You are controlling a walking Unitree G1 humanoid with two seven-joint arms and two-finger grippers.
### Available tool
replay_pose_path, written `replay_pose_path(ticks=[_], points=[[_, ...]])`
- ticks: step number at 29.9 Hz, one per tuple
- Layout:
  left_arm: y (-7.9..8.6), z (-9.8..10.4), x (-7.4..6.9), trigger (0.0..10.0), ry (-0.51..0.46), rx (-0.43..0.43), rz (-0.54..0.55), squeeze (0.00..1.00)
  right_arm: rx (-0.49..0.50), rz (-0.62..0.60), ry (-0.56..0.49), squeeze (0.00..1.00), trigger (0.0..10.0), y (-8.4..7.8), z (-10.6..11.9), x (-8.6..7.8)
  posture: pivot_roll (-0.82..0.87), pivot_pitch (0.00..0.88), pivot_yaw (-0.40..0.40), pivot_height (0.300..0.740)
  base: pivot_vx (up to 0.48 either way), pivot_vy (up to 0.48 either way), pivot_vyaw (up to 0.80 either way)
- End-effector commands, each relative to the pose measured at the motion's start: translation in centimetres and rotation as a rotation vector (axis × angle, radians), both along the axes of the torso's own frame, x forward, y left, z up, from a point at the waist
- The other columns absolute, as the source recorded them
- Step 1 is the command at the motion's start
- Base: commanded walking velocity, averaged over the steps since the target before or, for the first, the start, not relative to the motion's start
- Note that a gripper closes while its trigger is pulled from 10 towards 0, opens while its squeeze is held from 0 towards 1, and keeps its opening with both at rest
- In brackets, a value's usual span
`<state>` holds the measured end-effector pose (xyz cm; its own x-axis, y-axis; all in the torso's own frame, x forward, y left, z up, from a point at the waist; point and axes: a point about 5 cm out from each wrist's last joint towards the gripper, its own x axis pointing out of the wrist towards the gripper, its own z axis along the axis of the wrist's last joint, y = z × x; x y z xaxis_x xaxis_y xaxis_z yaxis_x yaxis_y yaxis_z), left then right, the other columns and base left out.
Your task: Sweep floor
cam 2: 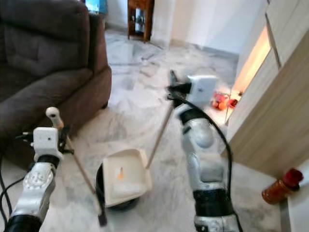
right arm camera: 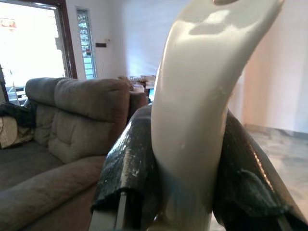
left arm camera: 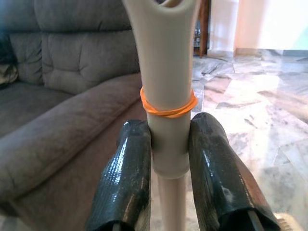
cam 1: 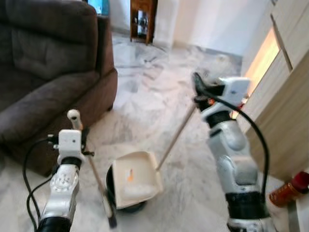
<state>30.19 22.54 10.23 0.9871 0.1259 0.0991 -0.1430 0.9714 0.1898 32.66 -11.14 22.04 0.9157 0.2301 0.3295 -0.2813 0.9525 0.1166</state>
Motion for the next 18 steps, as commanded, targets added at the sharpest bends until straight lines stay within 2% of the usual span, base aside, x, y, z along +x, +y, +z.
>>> replay_pose_path(ticks=[1, 9, 16, 18], points=[[-0.2, 1.2, 0.3, 10.0, -0.057, 0.014, -0.013, 0.0, 0.056, -0.015, -0.031, 0.0, 10.0, -0.7, 0.8, -0.2, 0.04, 0.0, -0.023, 0.74, 0.311, 0.0, 0.0], [-0.4, 1.3, 0.2, 10.0, -0.065, 0.007, -0.023, 0.0, 0.068, -0.023, -0.024, 0.0, 10.0, -0.7, 0.8, -0.2, 0.04, 0.0, -0.022, 0.74, 0.039, 0.0, 0.0], [-0.4, 1.3, 0.2, 10.0, -0.071, 0.002, -0.03, 0.0, 0.076, -0.027, -0.065, 0.0, 10.0, -0.6, 1.5, -0.4, 0.04, 0.0, -0.023, 0.74, 0.0, 0.0, 0.0], [-0.5, 1.4, 0.2, 10.0, -0.074, 0.0, -0.032, 0.0, 0.073, -0.018, -0.113, 0.0, 10.0, -0.4, 2.4, -0.7, 0.04, 0.0, -0.023, 0.74, 0.0, 0.0, 0.0]])
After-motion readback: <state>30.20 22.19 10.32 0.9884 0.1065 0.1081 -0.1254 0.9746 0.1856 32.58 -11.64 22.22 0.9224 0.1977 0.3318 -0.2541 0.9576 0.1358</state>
